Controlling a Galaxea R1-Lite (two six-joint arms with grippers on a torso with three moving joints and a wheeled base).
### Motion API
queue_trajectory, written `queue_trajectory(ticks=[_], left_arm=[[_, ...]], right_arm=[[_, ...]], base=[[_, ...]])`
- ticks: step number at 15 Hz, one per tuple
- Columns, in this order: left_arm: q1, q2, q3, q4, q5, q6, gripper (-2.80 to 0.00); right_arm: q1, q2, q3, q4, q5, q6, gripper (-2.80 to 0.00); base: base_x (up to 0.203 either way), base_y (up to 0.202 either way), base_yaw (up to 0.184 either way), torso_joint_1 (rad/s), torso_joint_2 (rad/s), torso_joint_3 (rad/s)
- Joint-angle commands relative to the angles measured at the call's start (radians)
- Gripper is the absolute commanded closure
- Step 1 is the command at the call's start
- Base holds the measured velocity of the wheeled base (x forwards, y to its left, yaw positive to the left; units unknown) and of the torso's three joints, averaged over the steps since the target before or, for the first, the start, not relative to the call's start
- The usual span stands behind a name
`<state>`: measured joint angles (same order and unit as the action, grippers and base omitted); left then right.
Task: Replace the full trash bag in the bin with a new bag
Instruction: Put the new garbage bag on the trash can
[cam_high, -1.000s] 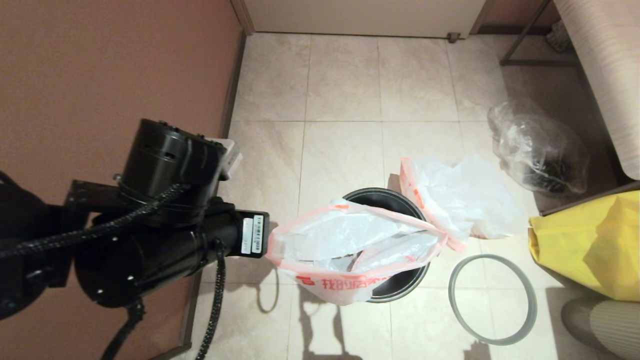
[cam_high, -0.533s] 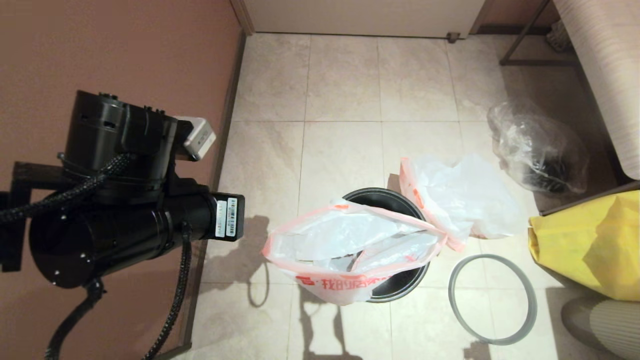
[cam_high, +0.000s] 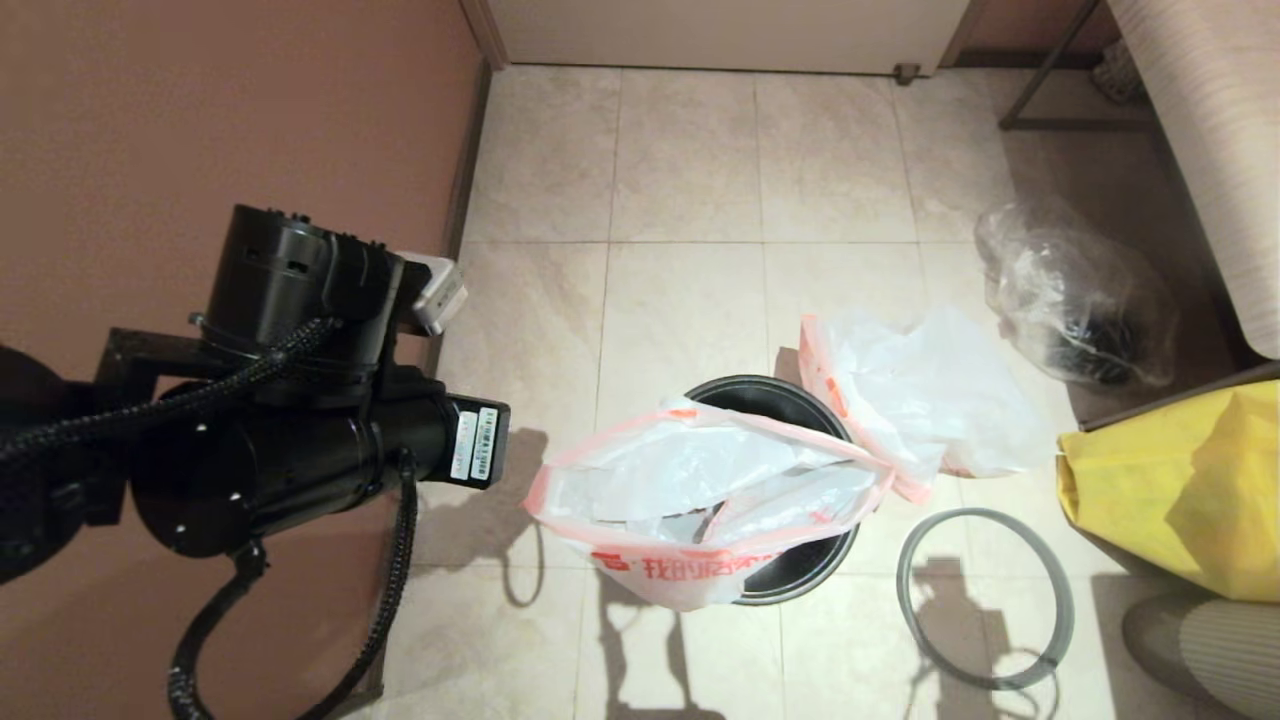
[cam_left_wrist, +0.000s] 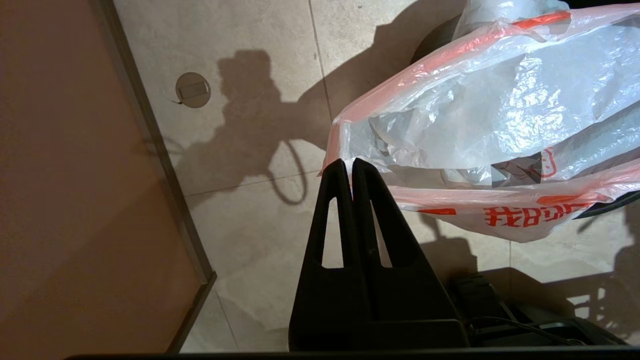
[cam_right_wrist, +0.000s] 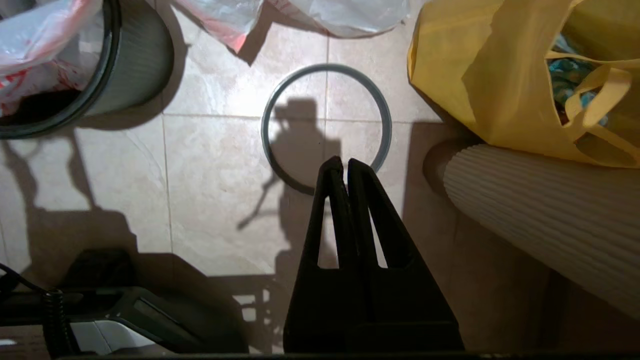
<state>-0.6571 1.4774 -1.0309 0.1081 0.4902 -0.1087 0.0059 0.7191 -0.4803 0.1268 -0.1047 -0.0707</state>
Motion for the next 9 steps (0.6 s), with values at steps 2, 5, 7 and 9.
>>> queue_trajectory(ticks=[2,5,7,9], left_arm=[[0.008,0.024,-0.003,0.001,0.002,0.0,0.0],[0.019,0.023,-0.005,0.001,0.001,0.0,0.0],[0.012,0.002,-0.009,0.004,-0.021,0.0,0.0],[0.015,0.006,-0.011,0.002,-0.03,0.001,0.0]], right_arm=[[0.099,0.449,-0.186,0.046,-0.043,-0.026,0.0],[0.26,0.687,-0.364,0.098,-0.097,-0.014,0.0],[0.328,0.795,-0.524,0.145,-0.113,0.047,0.0],[0.381,0.838,-0.643,0.176,-0.112,0.173,0.0]], base=[[0.0,0.0,0.0,0.0,0.0,0.0],[0.0,0.0,0.0,0.0,0.0,0.0],[0.0,0.0,0.0,0.0,0.0,0.0],[0.0,0.0,0.0,0.0,0.0,0.0]])
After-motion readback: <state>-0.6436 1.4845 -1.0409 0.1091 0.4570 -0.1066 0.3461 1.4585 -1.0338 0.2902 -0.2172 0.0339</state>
